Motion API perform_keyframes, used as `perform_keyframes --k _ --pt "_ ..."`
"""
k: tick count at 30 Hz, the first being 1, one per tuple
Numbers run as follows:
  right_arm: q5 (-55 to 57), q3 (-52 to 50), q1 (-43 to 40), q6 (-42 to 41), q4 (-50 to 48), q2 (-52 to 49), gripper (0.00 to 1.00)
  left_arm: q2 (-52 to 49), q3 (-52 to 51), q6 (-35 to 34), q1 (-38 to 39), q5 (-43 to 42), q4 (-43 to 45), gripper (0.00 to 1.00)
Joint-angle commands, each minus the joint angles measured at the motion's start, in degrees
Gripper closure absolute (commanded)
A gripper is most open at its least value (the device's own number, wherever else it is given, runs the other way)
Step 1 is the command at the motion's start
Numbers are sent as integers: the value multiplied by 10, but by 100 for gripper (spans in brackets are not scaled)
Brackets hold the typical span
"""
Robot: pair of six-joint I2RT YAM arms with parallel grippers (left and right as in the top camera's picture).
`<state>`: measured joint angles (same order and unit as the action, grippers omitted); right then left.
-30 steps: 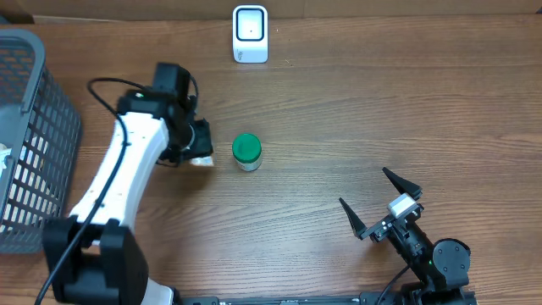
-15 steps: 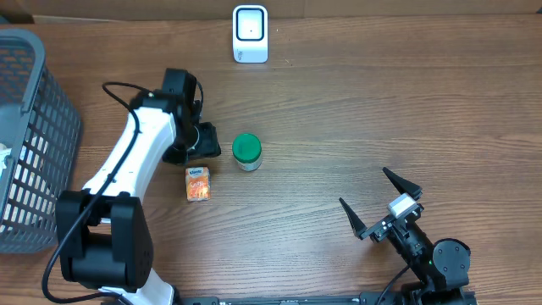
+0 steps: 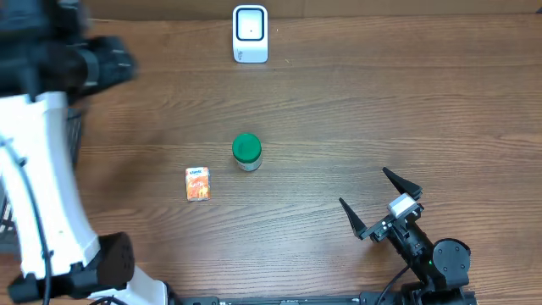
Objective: Scan the item barcode
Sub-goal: 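Reach the left gripper into the basket and grasp the clear bag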
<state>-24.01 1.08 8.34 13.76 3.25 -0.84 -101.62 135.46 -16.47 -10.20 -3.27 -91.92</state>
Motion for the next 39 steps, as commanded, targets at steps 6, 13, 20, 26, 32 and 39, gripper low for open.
perform_keyframes --k 6,13,20,26,32,39 --pt "-2 -6 3 -3 -1 7 0 2 57 -47 -250 49 -47 14" --pt "-2 -6 3 -3 -1 7 0 -47 11 -83 -384 30 -24 15" --pt "-2 -6 3 -3 -1 7 0 -105 -93 -90 -447 35 21 17" --pt "-2 -6 3 -3 -1 7 0 -135 -167 -21 -466 37 95 15" --pt "-2 -6 3 -3 -1 7 0 -150 -259 17 -464 72 181 17" --pt "-2 -6 3 -3 -1 7 0 -150 -331 61 -464 122 299 16"
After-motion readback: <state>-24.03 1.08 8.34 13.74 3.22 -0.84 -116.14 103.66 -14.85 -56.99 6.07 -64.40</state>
